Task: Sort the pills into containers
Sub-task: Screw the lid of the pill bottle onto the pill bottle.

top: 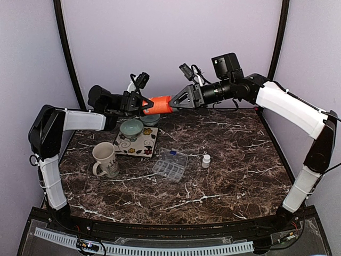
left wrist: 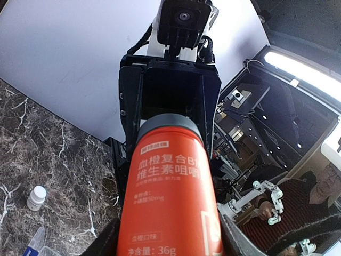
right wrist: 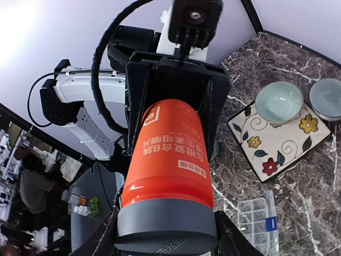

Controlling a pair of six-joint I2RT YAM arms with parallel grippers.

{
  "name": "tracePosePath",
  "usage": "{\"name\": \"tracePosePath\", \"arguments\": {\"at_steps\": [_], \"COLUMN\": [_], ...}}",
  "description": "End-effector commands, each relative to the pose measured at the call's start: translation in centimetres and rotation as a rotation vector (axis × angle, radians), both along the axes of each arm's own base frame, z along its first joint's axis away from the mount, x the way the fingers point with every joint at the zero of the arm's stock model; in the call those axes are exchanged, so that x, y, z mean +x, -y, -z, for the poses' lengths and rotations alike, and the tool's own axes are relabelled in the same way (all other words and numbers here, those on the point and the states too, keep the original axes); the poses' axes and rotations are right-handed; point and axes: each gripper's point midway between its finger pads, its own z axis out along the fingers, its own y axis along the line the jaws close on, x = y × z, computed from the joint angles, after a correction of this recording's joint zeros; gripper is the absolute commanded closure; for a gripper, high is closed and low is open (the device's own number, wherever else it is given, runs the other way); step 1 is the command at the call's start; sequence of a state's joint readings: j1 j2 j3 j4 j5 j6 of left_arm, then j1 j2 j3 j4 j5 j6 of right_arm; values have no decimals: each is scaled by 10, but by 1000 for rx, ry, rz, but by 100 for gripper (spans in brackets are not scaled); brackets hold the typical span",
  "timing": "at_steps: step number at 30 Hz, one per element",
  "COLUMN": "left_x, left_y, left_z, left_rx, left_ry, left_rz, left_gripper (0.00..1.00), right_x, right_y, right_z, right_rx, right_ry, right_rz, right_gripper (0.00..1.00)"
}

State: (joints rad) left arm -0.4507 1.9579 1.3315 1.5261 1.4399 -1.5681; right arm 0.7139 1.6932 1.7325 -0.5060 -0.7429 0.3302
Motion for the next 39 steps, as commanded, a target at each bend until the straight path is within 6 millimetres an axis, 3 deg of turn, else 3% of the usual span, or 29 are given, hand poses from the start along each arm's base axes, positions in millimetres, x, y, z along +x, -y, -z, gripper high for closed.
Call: {"name": "tracePosePath", "arguments": {"at_steps": [1,15,24,31,35,39], "left_x": [-28,-32,-53,-55,-55,-52], "left_y": [10,23,41,42,41,41], "left_z": [-41,-52,-58,-57,-55,-53], "left_rx": [-113,-38,9,48,45,34], "left_ry": [243,667,853,948,914,839], "left_rz": [-46,-393,-451,-510,-518,-506], "left_gripper": [97,95,94,94,94,95], "right_x": [3,13,9,8,8,8], "right_y": [-13,-22,-23,-25,-23,-20], "right_z": [-3,21,26,27,25,22], "right_rx": [68,110,176,188,203,214], "right_ry": [-134,-441,-535,-552,-547,-522], "right_rz": [-13,44,-16,-39,-38,-34], "right_gripper": [74,75,78,77,71,51]}}
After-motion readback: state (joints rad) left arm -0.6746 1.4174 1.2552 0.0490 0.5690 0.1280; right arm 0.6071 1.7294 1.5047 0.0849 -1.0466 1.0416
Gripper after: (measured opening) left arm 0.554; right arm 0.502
